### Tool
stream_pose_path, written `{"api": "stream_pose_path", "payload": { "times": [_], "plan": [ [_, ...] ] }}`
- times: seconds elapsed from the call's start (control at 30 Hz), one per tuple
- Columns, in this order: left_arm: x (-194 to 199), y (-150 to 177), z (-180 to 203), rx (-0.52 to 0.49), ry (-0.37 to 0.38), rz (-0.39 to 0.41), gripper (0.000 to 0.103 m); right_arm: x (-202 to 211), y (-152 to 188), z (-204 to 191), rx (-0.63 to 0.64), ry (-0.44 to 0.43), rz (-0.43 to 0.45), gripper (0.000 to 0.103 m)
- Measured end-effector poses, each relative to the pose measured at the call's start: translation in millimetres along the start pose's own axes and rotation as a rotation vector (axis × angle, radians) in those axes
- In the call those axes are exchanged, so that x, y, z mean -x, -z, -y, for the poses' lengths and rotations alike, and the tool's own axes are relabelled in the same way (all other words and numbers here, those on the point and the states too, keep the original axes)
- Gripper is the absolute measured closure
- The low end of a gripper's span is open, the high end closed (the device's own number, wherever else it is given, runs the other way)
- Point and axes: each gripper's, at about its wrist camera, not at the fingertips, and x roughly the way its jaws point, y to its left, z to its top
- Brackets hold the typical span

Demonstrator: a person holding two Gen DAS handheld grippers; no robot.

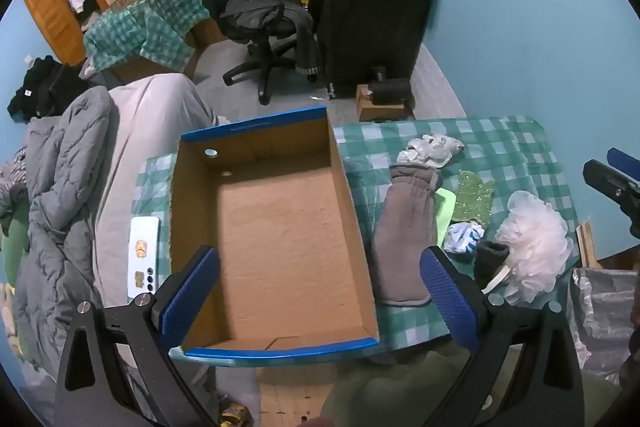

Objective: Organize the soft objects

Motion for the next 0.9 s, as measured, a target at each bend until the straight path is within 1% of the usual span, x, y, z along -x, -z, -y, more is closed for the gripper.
{"api": "stream_pose_path", "payload": {
  "times": [0.07,0.1,0.13,0.17,0.3,0.4,0.6,0.63,0.8,0.9],
  "plan": [
    [-0.2,0.2,0.5,-0.004,0.001,-0.004,0.002,-0.2,0.7,-0.1,-0.005,0.000,0.004,0.002],
    [0.6,0.4,0.8,-0.006,-0.006,0.001,0.002,0.0,1.1,-0.6,-0.003,0.006,0.007,0.002],
    [-0.4,-1.3,5.5,-0.012,-0.023,-0.003,0.002,-1.0,0.8,-0.1,-0.006,-0.012,-0.008,0.002],
    [-0.1,-2.6,7.6,-0.015,-0.028,-0.002,0.002,-1.1,1.4,0.0,-0.007,-0.011,-0.005,0.002],
    [3.0,-3.3,7.7,-0.015,-0.014,0.015,0.002,-1.6,0.0,-0.1,-0.006,-0.009,-0.006,0.002],
    [3.5,-4.2,6.8,0.005,-0.013,0.030,0.002,-4.3,-8.4,2.4,-0.006,-0.016,-0.006,0.002],
    [6.0,-5.2,4.3,0.043,-0.013,0.050,0.002,-4.7,-4.4,1.5,-0.001,-0.016,0.001,0.002],
    [6.4,-5.4,4.4,0.043,-0.014,0.053,0.002,-6.4,-8.7,4.0,-0.003,-0.018,0.002,0.002],
    [7.4,-4.8,2.8,0.041,-0.014,0.055,0.002,-8.8,-14.6,9.4,-0.002,-0.026,0.008,0.002],
    [7.5,-5.0,4.5,0.041,-0.015,0.054,0.002,-7.2,-12.6,9.1,-0.004,-0.027,0.010,0.002]
  ]
}}
